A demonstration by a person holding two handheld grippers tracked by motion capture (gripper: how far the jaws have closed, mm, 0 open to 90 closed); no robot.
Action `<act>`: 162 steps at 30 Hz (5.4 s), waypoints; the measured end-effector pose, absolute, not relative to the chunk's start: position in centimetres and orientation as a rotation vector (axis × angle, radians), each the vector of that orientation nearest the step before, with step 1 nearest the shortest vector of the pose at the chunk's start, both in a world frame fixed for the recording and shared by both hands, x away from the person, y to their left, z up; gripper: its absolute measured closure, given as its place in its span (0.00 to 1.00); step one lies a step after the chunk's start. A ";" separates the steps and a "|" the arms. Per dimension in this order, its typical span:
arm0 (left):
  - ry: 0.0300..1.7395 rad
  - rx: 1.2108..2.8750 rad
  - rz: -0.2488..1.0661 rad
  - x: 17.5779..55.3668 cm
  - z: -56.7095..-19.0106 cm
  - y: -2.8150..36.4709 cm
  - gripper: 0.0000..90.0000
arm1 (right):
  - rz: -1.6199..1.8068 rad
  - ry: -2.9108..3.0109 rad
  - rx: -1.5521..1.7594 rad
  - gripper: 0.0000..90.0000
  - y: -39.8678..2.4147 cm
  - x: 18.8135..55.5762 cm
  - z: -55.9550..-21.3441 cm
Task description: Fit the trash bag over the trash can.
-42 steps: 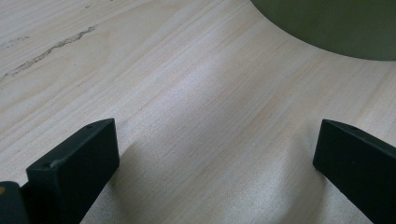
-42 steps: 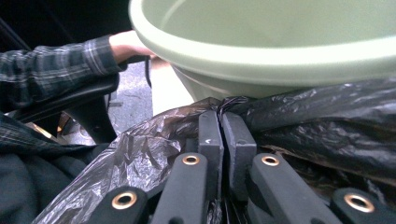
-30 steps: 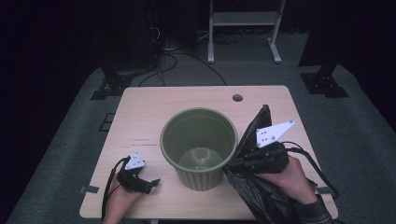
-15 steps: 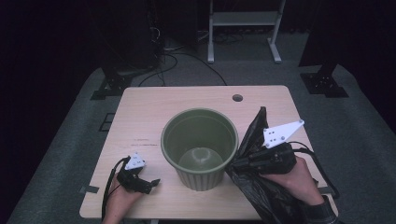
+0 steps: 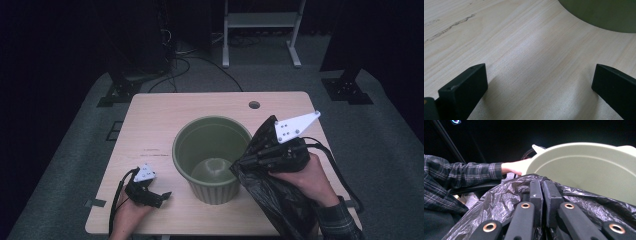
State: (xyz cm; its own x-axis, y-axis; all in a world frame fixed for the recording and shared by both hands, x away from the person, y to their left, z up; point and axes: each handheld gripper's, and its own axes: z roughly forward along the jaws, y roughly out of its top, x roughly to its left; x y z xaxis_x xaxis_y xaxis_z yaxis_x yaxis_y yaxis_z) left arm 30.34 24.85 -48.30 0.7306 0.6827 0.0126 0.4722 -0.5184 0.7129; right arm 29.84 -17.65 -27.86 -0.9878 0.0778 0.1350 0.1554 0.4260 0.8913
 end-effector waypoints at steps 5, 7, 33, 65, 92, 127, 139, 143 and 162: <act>0.867 2.217 0.380 30.3 -48.3 24.9 0.00 | -1.624 -2.581 -0.185 0.96 -15.9 30.8 -26.8; 0.867 2.217 0.379 30.3 -48.3 24.8 0.00 | -1.617 -2.581 -0.173 0.96 -15.2 31.1 -26.5; 0.858 2.219 0.376 30.3 -48.3 24.8 0.00 | -1.539 -2.557 0.034 0.95 -0.4 33.0 -24.5; 0.856 2.220 0.373 30.3 -48.3 24.8 0.00 | -1.360 -2.697 -0.301 0.82 -6.4 36.3 -28.2; 0.856 2.220 0.375 30.3 -48.3 24.8 0.00 | -1.504 -2.845 -0.718 0.48 -13.4 41.0 -27.1; 0.856 2.220 0.375 30.3 -48.3 24.8 0.00 | -1.455 -2.867 -0.674 0.94 -13.2 42.7 -28.1; 0.856 2.220 0.376 30.3 -48.3 24.8 0.00 | -1.281 -2.796 -0.451 0.97 -11.8 41.0 -28.4; 0.829 2.229 0.354 30.2 -48.2 24.7 0.00 | -1.207 -2.775 -0.388 0.97 -11.3 40.3 -28.6; 0.563 2.088 0.302 27.9 -34.8 25.1 0.05 | -1.173 -2.703 -0.307 0.97 -11.3 39.8 -28.7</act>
State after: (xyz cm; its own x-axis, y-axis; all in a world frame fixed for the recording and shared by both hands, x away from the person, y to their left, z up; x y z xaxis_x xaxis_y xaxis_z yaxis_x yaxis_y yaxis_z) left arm 27.89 25.08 -34.84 0.8654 0.5011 -0.0025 0.2750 -0.4706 0.8384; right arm 39.76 -11.30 -28.71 -0.9627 0.1172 0.2439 0.2582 0.6675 0.6984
